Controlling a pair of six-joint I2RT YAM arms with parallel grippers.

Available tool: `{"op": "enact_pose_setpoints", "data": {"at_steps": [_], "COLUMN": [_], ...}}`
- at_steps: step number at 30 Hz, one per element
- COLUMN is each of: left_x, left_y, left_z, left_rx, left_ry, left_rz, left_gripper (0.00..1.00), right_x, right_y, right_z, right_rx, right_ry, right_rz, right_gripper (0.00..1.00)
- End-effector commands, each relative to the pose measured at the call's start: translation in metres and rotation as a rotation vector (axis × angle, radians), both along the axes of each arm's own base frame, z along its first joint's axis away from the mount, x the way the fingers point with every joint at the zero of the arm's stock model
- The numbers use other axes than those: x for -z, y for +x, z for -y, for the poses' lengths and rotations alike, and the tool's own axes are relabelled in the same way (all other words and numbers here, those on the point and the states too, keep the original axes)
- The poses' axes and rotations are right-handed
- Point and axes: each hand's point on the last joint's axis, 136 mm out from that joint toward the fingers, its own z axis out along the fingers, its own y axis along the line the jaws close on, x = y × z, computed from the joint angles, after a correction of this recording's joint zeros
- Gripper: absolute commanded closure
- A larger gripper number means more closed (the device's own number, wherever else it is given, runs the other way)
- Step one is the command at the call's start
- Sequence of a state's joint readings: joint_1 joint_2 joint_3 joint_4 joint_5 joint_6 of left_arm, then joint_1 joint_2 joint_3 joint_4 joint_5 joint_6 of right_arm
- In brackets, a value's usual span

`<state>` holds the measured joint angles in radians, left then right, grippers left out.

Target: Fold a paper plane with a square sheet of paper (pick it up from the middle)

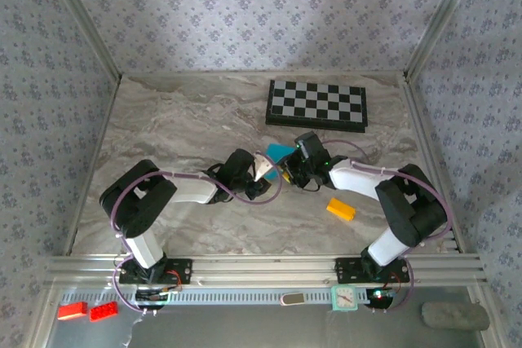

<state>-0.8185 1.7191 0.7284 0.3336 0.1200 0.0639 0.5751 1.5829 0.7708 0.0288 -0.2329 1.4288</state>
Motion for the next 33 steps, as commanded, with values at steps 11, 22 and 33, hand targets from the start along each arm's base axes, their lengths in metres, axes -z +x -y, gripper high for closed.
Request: {"op": "enact_pose_setpoints", "data": {"at_steps": [11,22,33], "left_x": [0.004,0.004,0.004], "left_y": [-0.007,-0.009,-0.005], "left_z": [0.004,0.003,0.003], "left_rx": [0.049,0.052,0.037], "left_ry": [-0.015,-0.013,0.000], "left_rz": [0.000,0.000,0.016], "left_gripper": [0.67,0.65,0.54], "right_x": [0.012,0.014,-0.005], "right_y": [0.004,0.006,0.006], "right_z": [-0.007,-0.009,-0.013], "right_rx": [-0.062,-0.082,-0.084], "right_ry": [-0.015,-0.021,0.012], "right_rz": [-0.036,-0.042,-0.009], "right_gripper": [0.64,0.86,0.97]}}
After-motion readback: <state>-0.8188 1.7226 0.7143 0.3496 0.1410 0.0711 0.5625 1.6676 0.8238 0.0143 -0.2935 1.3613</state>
